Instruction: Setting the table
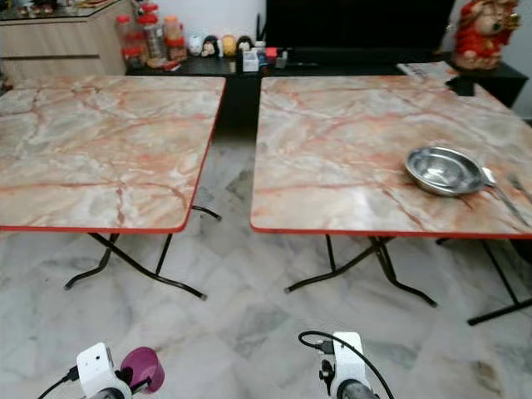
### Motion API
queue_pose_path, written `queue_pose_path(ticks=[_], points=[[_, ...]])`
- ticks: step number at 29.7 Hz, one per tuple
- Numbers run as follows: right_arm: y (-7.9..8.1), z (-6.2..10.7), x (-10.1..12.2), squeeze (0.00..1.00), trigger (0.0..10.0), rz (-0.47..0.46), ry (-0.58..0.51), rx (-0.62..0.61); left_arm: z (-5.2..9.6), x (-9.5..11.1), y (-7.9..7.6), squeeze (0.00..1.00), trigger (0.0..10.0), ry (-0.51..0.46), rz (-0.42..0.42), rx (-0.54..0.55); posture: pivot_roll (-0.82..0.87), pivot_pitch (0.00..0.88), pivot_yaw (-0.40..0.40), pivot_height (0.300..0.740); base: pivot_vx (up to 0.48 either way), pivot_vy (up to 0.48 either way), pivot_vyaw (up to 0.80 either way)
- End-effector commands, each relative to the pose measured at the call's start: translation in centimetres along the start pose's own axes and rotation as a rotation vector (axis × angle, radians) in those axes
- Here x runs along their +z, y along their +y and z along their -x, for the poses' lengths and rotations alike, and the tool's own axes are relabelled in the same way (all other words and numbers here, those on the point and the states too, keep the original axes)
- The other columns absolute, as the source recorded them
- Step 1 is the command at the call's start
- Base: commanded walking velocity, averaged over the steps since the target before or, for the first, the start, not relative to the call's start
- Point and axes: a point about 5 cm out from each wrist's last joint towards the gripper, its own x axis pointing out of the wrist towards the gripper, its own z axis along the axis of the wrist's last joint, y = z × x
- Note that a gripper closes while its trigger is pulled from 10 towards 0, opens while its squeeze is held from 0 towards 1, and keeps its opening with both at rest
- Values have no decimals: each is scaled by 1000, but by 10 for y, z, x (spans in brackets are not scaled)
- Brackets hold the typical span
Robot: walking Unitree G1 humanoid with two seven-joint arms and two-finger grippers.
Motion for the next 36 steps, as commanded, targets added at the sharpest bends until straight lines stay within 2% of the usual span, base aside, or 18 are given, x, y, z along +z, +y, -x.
queue_pose_path(ticks=[1,13,21,28,36], points=[[-2,0,0,0,10000,-8,-4,-1,-1,1,-3,0,10000,9,-22,-7,-17,0,7,732,379,0,0],[0,0,-1,0,10000,-12,0,0,-1,0,-4,0,10000,13,-36,-6,-10,0,12,732,364,0,0],[0,0,-1,0,10000,-13,1,6,-1,0,-3,0,10000,13,-40,4,-4,0,7,732,0,0,0],[0,0,2,0,10000,-11,-6,7,-1,-1,-3,0,10000,15,-45,5,-12,0,2,732,0,-308,0],[-2,0,2,0,10000,-13,-5,0,0,-1,-4,0,10000,15,-47,4,-17,0,3,732,245,-378,0]])
